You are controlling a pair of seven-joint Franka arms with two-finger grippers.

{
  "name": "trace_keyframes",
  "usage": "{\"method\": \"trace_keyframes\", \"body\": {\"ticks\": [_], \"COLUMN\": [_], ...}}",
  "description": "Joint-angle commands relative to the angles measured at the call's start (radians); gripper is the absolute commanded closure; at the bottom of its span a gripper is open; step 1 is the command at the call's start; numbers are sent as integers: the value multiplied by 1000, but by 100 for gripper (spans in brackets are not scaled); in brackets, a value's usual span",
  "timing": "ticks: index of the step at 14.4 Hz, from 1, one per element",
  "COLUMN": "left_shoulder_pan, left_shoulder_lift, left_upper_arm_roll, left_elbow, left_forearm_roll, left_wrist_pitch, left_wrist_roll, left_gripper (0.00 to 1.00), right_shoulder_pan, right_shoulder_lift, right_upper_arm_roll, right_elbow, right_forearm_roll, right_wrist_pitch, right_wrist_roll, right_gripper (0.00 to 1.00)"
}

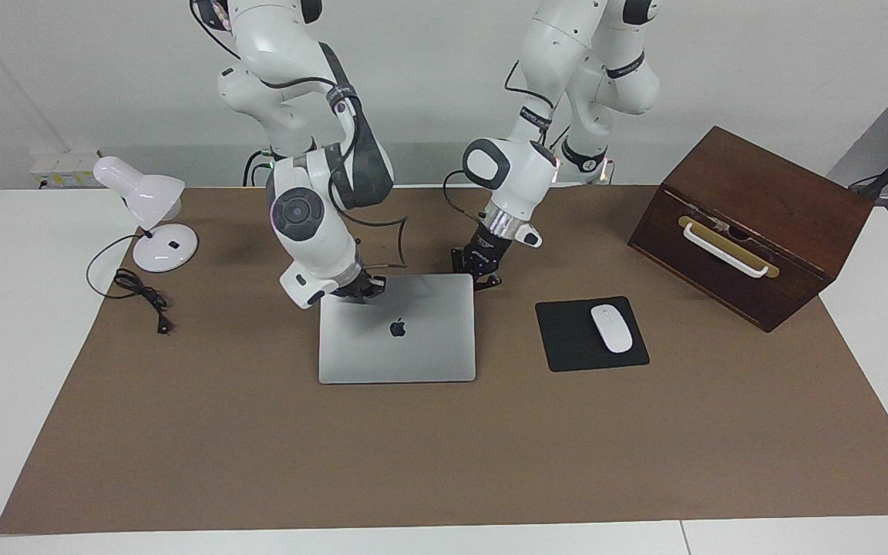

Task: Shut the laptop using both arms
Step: 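Push the laptop lid down toward the base with the right gripper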

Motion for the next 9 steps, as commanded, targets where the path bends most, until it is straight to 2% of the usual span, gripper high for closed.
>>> {"method": "trace_keyframes", "body": {"ticks": [1,9], "left_shoulder_pan": [-23,-23], "left_shoulder_lift": [26,25], "left_upper_arm_roll": [13,13], "left_elbow": [9,-3], "left_forearm_roll": [-18,-20], "left_wrist_pitch": [23,25], "left_wrist_roll": [-4,-4], "left_gripper": [100,100], "right_shoulder_pan": [11,11], "right_shoulder_lift": [-36,-45], "right_upper_arm_roll": [-6,-4], "right_elbow": [-62,-100], "right_forearm_roll": [22,22], "right_wrist_pitch": [38,78], "right_wrist_roll": [-28,-36], "right_gripper": [100,100]}}
